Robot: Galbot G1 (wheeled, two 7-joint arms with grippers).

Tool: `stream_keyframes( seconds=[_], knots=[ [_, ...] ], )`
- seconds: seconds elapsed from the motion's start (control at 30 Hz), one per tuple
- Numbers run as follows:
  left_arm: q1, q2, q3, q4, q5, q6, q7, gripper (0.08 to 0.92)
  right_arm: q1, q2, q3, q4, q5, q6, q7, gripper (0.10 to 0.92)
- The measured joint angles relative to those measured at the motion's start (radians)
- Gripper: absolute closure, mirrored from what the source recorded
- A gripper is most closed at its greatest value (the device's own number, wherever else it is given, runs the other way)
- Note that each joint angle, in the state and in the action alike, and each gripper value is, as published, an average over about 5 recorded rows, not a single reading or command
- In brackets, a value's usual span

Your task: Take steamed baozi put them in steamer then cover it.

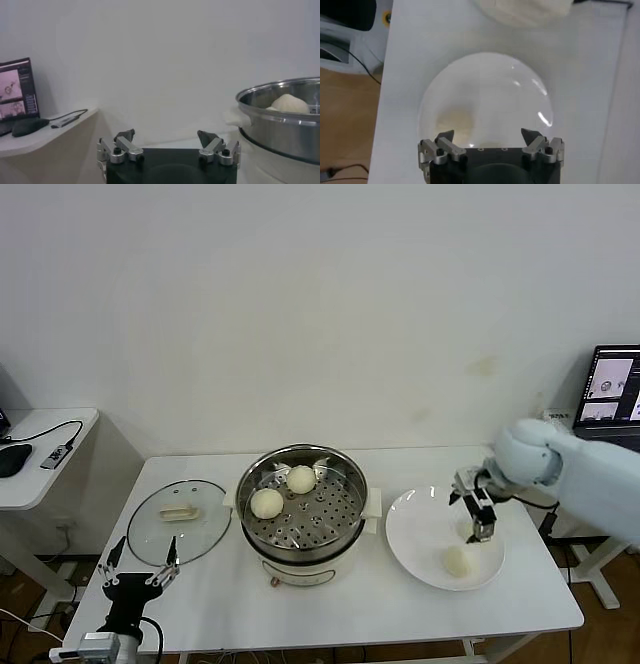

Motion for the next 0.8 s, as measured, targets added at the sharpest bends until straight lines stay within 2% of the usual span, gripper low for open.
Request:
stream_keyframes(
  seconds=[0.8],
  knots=[
    [0.000, -0.006, -0.002, 0.013, 0.001, 0.000, 0.000, 0.177, -0.274, 0.073, 0.163, -0.125, -0.059, -0.013, 0.037, 0.207]
  ],
)
